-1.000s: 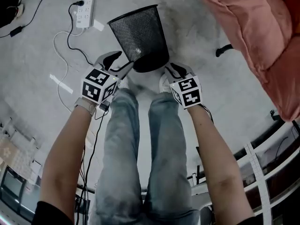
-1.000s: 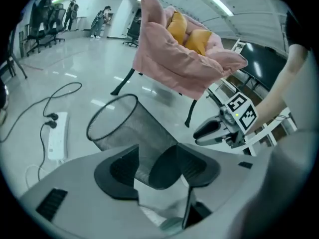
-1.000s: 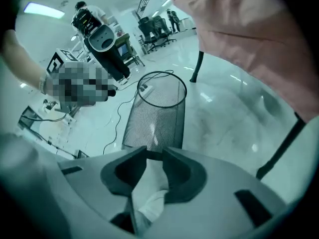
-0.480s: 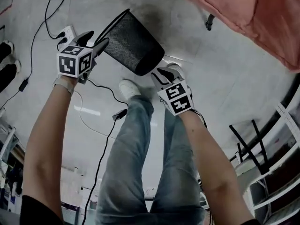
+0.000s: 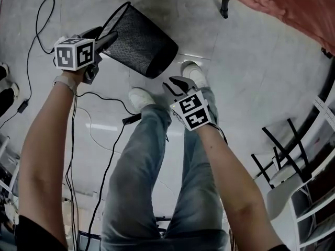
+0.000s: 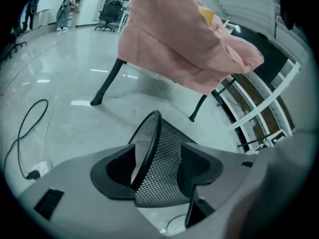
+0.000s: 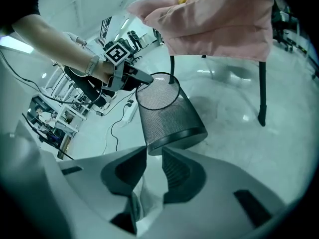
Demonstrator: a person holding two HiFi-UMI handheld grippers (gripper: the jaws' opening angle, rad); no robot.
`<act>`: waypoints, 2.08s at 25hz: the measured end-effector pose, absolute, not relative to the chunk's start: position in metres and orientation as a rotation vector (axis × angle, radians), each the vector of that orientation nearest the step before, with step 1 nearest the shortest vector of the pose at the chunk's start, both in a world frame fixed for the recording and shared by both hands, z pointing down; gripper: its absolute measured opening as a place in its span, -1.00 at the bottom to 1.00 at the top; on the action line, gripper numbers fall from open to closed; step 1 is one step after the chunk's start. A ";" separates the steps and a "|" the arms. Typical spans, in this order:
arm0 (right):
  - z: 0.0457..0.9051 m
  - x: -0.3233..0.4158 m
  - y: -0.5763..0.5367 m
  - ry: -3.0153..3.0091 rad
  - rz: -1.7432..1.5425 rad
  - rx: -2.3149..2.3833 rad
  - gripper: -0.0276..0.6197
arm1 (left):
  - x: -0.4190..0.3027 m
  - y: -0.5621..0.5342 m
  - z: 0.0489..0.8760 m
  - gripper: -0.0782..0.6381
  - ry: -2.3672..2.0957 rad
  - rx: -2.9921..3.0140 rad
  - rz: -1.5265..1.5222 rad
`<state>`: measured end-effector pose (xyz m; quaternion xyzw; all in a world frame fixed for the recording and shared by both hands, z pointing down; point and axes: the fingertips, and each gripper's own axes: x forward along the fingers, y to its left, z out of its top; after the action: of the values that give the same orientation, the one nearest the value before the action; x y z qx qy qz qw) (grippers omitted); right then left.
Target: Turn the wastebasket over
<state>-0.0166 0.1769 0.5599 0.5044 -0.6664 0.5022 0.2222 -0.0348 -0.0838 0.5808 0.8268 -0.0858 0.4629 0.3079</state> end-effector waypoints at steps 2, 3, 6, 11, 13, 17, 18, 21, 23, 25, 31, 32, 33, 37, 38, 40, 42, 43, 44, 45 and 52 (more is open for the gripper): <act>0.559 -0.013 0.181 -1.841 1.382 1.379 -0.60 | -0.033 -0.082 0.578 -0.06 -0.208 2.198 1.253; 0.558 -0.012 0.182 -1.845 1.376 1.364 -0.60 | -0.033 -0.079 0.577 -0.16 -0.197 2.194 1.266; 0.554 -0.009 0.179 -1.868 1.337 1.312 -0.60 | -0.036 -0.075 0.567 -0.35 -0.193 2.173 1.267; 0.543 0.006 0.164 -1.887 1.311 1.290 -0.60 | -0.044 -0.057 0.545 -0.54 -0.224 2.142 1.168; 0.538 0.012 0.161 -1.897 1.295 1.266 -0.60 | -0.050 -0.044 0.536 -0.59 -0.238 2.128 1.153; 0.523 0.019 0.161 -1.916 1.277 1.226 -0.61 | -0.061 -0.003 0.512 -0.64 -0.170 2.154 1.209; 0.518 0.020 0.162 -1.925 1.271 1.212 -0.61 | -0.062 0.008 0.505 -0.65 -0.141 2.170 1.229; 0.509 0.026 0.162 -1.972 1.218 1.137 -0.61 | -0.061 0.034 0.486 -0.66 -0.120 2.205 1.266; 0.506 0.033 0.162 -1.991 1.194 1.095 -0.61 | -0.056 0.046 0.479 -0.66 -0.132 2.218 1.279; 0.505 0.041 0.161 -2.002 1.182 1.076 -0.61 | -0.048 0.059 0.475 -0.66 -0.133 2.239 1.306; 0.508 0.070 0.169 -2.004 1.157 1.040 -0.62 | -0.016 0.107 0.473 -0.66 -0.150 2.241 1.320; 0.508 0.076 0.170 -2.002 1.156 1.040 -0.62 | -0.010 0.113 0.473 -0.66 -0.170 2.228 1.301; 0.509 0.082 0.172 -1.997 1.158 1.040 -0.62 | -0.004 0.117 0.474 -0.66 -0.195 2.214 1.278; 0.515 0.102 0.182 -1.966 1.181 1.064 -0.62 | 0.023 0.128 0.478 -0.65 -0.290 2.128 1.163; 0.517 0.106 0.184 -1.960 1.186 1.077 -0.62 | 0.031 0.131 0.480 -0.64 -0.308 2.084 1.130; 0.522 0.116 0.187 -1.942 1.205 1.111 -0.62 | 0.049 0.139 0.486 -0.61 -0.334 2.008 1.065; 0.525 0.123 0.193 -1.920 1.241 1.151 -0.62 | 0.067 0.149 0.493 -0.58 -0.343 1.985 1.030; 0.526 0.125 0.196 -1.912 1.256 1.167 -0.62 | 0.075 0.153 0.496 -0.56 -0.346 1.991 1.027; 0.527 0.128 0.198 -1.907 1.263 1.179 -0.62 | 0.083 0.155 0.500 -0.54 -0.351 1.997 1.027; 0.527 0.130 0.200 -1.902 1.266 1.189 -0.62 | 0.091 0.156 0.504 -0.53 -0.356 1.995 1.024; 0.530 0.147 0.216 -1.862 1.310 1.255 -0.62 | 0.124 0.168 0.531 -0.49 -0.330 1.953 1.051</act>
<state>0.1470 0.2158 0.5304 0.4651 -0.6901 0.4855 0.2678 0.1237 0.1677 0.5315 0.7844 -0.1325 0.4220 0.4348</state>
